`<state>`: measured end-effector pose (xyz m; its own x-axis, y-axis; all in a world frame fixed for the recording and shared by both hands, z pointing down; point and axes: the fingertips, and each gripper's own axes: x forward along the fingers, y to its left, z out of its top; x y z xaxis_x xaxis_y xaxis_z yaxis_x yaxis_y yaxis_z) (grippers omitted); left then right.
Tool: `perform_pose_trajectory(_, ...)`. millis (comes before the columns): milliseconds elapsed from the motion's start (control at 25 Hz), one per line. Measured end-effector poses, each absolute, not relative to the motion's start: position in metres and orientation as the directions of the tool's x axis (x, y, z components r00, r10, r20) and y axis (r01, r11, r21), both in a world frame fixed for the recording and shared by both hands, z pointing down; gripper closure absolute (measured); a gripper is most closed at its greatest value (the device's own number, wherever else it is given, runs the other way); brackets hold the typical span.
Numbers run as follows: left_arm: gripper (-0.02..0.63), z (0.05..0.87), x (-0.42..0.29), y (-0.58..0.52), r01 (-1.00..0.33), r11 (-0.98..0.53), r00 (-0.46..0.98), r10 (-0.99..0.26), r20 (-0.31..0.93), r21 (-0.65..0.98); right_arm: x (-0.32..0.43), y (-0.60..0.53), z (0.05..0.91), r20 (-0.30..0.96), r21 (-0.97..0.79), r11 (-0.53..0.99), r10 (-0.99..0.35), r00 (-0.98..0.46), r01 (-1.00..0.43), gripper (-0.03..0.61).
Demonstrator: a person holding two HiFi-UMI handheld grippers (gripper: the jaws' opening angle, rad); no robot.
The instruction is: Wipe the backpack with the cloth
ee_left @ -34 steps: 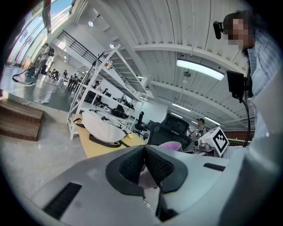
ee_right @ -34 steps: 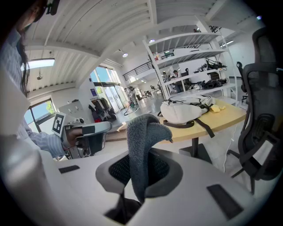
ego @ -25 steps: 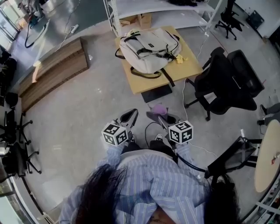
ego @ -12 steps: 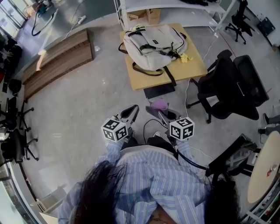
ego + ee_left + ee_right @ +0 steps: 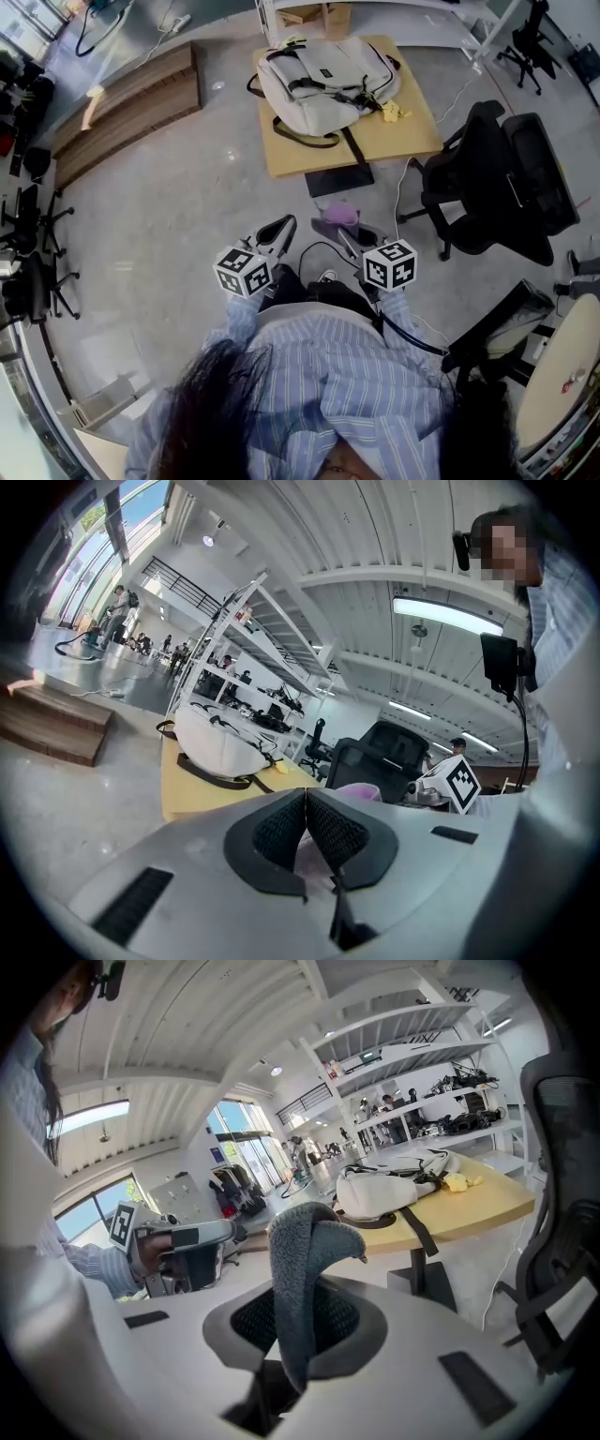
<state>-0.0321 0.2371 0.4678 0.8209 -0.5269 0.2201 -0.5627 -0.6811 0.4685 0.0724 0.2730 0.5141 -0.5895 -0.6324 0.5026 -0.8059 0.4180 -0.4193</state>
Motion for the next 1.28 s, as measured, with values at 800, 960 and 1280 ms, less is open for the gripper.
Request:
perform_pose_trajectory(800, 0.607, 0.478, -0.013, 0.149, -0.563, -0.704, 0.826, -0.502, 0.257, 0.432, 0.096, 0.207, 0.526, 0.515, -0.444, 0.368, -0.641, -0.569, -0.817, 0.537)
perform_pose_trajectory(960, 0.607, 0.477, -0.014, 0.098, -0.548, -0.734, 0.836, -0.480, 0.264, 0.401, 0.096, 0.160, 0.518, 0.530, -0.419, 0.363, -0.646, -0.549, -0.832, 0.537)
perform_pose_trajectory(1280, 0.607, 0.471, -0.029, 0.003, -0.515, -0.759, 0.857, -0.450, 0.250, 0.399, 0.066, 0.062, 0.499, 0.528, -0.393, 0.377, -0.655, -0.541, -0.839, 0.537)
